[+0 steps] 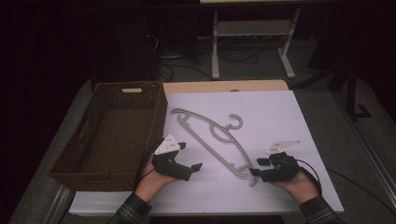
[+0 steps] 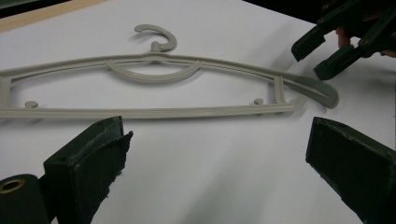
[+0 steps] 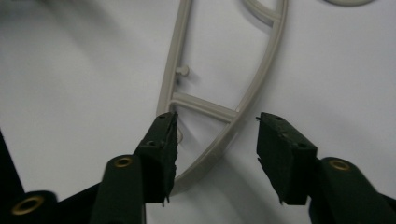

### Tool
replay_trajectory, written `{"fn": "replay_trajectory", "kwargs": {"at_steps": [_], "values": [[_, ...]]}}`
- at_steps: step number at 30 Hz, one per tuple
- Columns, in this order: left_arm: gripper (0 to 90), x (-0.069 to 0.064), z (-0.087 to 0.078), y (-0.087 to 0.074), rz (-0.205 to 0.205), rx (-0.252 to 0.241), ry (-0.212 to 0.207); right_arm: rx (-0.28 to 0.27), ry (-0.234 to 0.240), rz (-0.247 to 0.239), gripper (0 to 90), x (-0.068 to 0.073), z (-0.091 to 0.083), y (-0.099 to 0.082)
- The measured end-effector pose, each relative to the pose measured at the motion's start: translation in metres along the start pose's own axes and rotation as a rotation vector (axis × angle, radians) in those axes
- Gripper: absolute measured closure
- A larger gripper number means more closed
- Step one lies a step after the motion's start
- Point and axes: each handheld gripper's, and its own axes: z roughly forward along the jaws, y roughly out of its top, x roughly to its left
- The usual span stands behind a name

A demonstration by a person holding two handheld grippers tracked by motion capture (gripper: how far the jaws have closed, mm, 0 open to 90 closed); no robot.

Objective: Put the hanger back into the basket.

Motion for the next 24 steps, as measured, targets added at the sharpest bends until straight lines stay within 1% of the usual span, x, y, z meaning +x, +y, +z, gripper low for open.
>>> {"fn": "replay_trajectory", "kwargs": {"at_steps": [2, 6, 10, 14, 16, 20, 24], "values": [[4.7, 0.000, 0.000, 0.000, -0.002, -0.001, 0.001, 0.021, -0.008, 0.008, 52.5, 0.001, 0.004, 0.000], [5.1, -0.001, -0.001, 0.000, 0.000, -0.003, -0.001, 0.040, -0.038, 0.019, 58.9, 0.000, 0.009, 0.003], [5.1, 0.000, -0.002, 0.001, -0.010, -0.011, -0.001, 0.071, -0.036, 0.033, 62.5, 0.000, 0.013, 0.004], [5.2, 0.000, -0.001, 0.001, -0.005, -0.005, 0.001, 0.080, -0.021, 0.054, 67.2, -0.001, 0.014, 0.004], [5.2, 0.000, -0.001, 0.001, -0.005, -0.006, 0.001, 0.094, -0.015, 0.065, 69.1, 0.000, 0.016, 0.005], [5.4, 0.000, -0.001, 0.001, -0.005, -0.004, -0.001, 0.101, -0.040, 0.059, 72.6, 0.001, 0.015, 0.007], [5.4, 0.000, -0.001, 0.001, -0.008, -0.005, -0.006, 0.104, -0.044, 0.068, 73.6, -0.004, 0.013, 0.006]]}}
